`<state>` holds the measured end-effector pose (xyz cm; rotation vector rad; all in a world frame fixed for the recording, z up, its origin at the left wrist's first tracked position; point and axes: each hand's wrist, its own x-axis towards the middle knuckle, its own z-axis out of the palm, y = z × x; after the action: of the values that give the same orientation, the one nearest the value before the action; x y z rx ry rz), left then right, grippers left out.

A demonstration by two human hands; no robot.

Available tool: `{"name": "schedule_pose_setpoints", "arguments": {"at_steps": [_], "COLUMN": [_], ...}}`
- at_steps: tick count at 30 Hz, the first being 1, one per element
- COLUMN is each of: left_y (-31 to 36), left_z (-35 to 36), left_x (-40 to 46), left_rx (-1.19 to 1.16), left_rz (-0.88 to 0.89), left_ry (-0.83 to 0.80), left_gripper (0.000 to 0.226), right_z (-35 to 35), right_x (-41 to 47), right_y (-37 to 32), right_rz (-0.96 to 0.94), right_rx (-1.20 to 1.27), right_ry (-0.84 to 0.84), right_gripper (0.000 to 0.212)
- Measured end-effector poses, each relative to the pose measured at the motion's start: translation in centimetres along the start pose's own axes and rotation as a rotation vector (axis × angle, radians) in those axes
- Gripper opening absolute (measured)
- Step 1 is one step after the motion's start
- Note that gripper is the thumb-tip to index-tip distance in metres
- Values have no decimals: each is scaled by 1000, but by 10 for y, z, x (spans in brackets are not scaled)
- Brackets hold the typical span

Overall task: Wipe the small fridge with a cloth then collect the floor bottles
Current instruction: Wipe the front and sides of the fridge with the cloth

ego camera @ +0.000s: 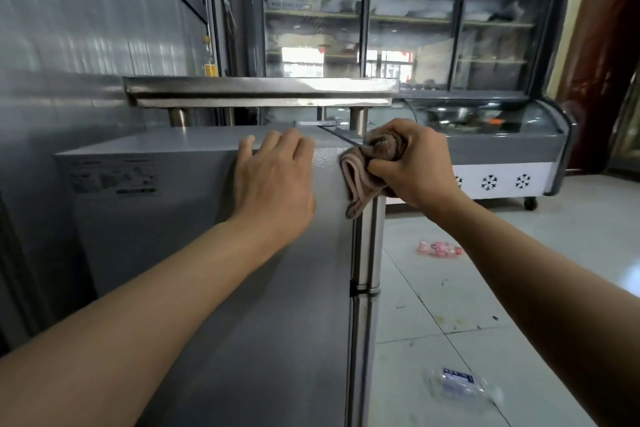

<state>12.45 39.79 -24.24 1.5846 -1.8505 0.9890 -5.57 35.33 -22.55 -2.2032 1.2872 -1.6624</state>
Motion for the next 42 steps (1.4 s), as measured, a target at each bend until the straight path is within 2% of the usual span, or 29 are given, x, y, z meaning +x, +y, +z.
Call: {"name": "schedule_pose_setpoints", "arguments": {"at_steps": [6, 10, 13, 20, 26, 31, 33, 37, 42], "left_y": [-1, -1, -3, -11, -15, -24, -28, -33, -37], "left_z": [-9, -18, -28, -49, -67, -86, -97, -123, -159], "left_x": [14, 25, 34, 62, 89, 121, 131, 150, 181], "left_rx": [-43, -88, -132, -191, -207, -291, -301, -284, -286], "left_rz": [23, 2, -21, -49, -27, -29, -19, 4, -58], "left_ry": [4, -64, -159, -511, -831, -1226, -1305, -1318, -1335], "left_gripper": [30, 18, 14, 17, 22, 44, 46, 40, 40], "right_z": [-6, -17, -28, -39, -54, -78, -91, -120, -162], "right_x": [9, 26, 39, 59, 80, 104, 114, 133, 162], "right_y": [-3, -10, -15, -29, -36, -49, -54, -63, -72], "right_rz": [-28, 18, 96, 199, 607, 815, 828, 787, 690], "right_rx": [-36, -38, -68, -172, -16, 71, 61, -8, -58], "right_ry": [-43, -212, -353, -567, -667, -658, -683, -728, -771], "right_gripper": [24, 9, 10, 24, 23, 30, 32, 30, 35]}}
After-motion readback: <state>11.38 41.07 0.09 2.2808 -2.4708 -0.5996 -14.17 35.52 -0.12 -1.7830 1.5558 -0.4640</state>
